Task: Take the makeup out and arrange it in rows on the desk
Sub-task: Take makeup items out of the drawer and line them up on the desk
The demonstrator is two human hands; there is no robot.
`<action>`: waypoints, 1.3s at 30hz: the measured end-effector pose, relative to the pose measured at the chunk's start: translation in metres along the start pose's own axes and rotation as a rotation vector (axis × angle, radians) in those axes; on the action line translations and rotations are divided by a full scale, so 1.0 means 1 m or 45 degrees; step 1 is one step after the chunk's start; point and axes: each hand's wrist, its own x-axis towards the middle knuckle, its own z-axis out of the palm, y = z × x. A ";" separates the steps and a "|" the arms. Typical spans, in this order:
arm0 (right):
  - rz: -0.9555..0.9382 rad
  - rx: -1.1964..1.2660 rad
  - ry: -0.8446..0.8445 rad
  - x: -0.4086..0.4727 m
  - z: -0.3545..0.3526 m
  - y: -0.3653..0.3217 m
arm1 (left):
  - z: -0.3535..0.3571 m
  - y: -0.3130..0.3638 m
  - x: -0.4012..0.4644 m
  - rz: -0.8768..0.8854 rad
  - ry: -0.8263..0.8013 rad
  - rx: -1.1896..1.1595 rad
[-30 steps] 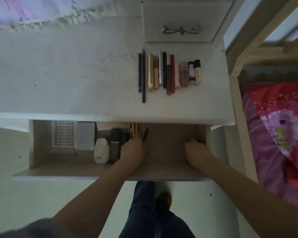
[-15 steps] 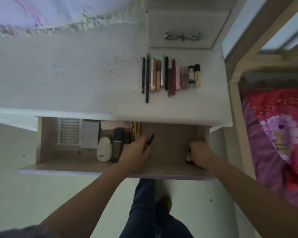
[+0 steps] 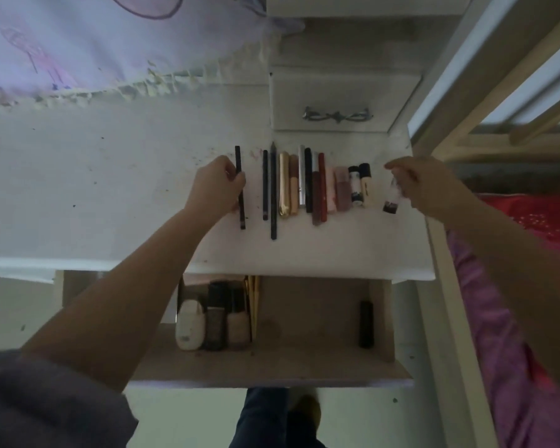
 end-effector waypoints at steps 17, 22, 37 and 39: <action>-0.242 0.183 0.048 -0.109 0.058 -0.010 | 0.032 -0.034 -0.109 0.175 0.060 -0.230; -0.241 -0.695 -0.588 -0.154 0.141 0.024 | 0.087 -0.079 -0.157 -0.004 -0.413 0.383; -0.192 -1.013 -0.720 -0.124 0.161 0.015 | 0.145 -0.100 -0.129 -0.127 -0.523 0.652; -0.108 -0.713 -0.864 -0.121 0.157 0.015 | 0.141 -0.097 -0.134 -0.040 -0.565 0.618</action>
